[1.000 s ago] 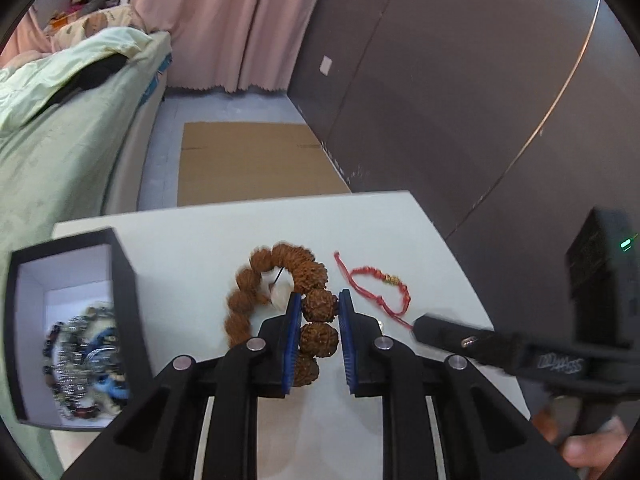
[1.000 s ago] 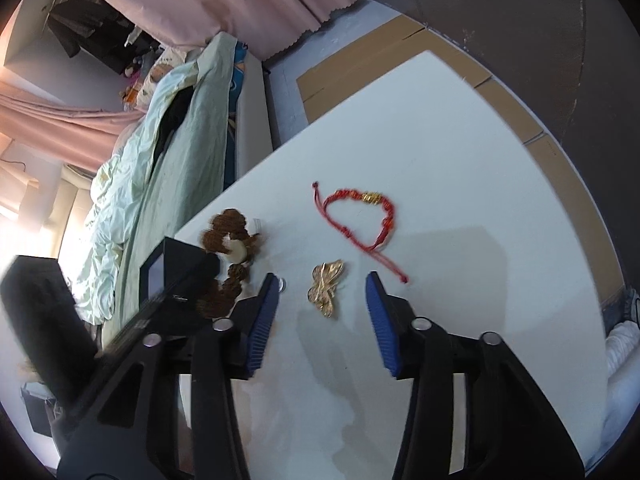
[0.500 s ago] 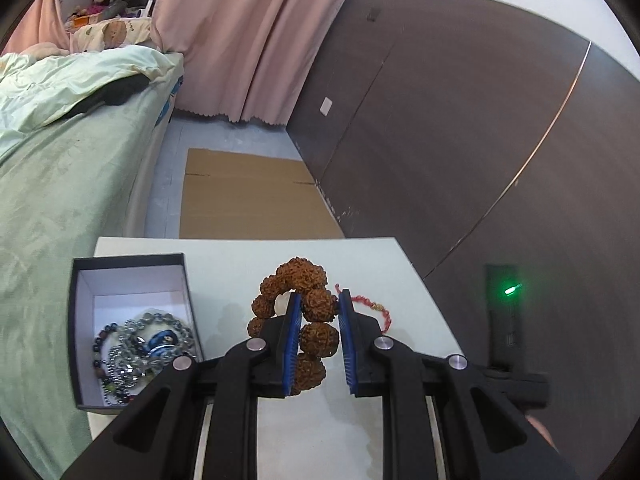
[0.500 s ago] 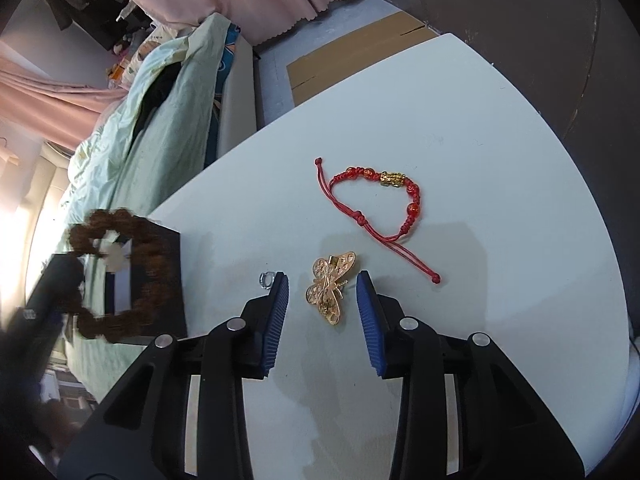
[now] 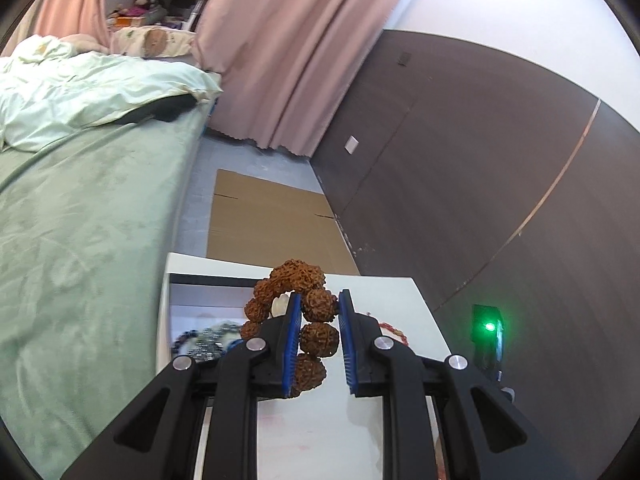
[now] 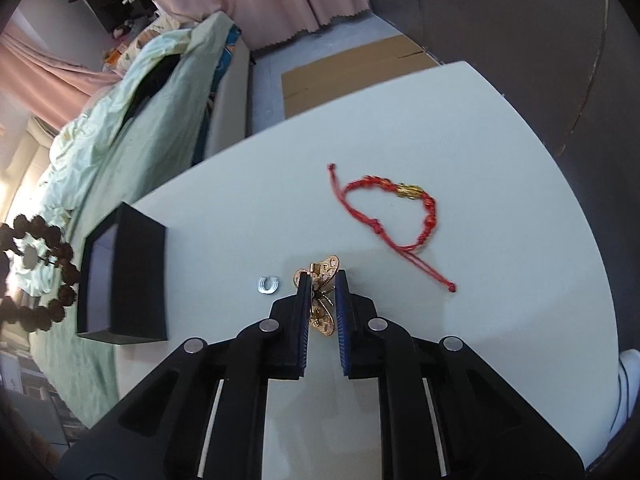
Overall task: Organize jewelry
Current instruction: 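Drop brown bracelet into box with left while right grasps gold butterfly pendant, then lower the gold butterfly pendant into the box and open the right gripper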
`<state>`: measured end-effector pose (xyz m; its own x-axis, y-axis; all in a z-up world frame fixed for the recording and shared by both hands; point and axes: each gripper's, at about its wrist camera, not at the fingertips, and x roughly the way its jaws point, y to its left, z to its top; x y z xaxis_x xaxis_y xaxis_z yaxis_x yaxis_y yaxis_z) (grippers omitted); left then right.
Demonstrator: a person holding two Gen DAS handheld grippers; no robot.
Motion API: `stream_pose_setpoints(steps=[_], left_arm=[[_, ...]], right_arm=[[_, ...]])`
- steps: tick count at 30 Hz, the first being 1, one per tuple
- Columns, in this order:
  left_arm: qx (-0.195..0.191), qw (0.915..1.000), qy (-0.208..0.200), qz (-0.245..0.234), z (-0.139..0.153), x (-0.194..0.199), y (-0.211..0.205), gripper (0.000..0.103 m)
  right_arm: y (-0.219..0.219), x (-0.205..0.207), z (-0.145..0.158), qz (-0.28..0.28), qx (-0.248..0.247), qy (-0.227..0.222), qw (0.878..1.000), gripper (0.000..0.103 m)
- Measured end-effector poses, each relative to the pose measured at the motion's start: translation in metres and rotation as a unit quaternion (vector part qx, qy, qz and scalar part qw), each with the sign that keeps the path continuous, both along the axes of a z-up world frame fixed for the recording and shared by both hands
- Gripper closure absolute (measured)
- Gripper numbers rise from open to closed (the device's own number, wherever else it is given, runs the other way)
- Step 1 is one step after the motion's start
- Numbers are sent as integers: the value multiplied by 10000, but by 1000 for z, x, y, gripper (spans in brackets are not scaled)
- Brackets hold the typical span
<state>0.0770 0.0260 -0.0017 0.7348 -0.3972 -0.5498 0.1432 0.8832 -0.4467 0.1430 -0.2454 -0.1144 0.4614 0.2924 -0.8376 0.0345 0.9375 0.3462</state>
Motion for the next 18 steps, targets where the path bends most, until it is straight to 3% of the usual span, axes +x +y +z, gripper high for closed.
stream_pose_setpoints(steps=[8, 10, 12, 16, 18], left_arm=[[-132, 9996, 115, 233, -8, -1, 24, 86], [-192, 9994, 71, 272, -6, -2, 28, 80], [-191, 9993, -14, 309, -3, -3, 31, 67], [-224, 9989, -10, 414, -2, -5, 38, 64], [-211, 9986, 21, 474, -3, -4, 41, 56]], right_arm=[[10, -10, 23, 110, 513, -332, 9981, 90], [13, -12, 31, 161, 663, -456, 9966, 90], [17, -14, 38, 206, 825, -564, 9948, 90], [28, -17, 53, 370, 1131, -799, 9897, 90], [35, -18, 60, 470, 1267, -912, 9866, 90]])
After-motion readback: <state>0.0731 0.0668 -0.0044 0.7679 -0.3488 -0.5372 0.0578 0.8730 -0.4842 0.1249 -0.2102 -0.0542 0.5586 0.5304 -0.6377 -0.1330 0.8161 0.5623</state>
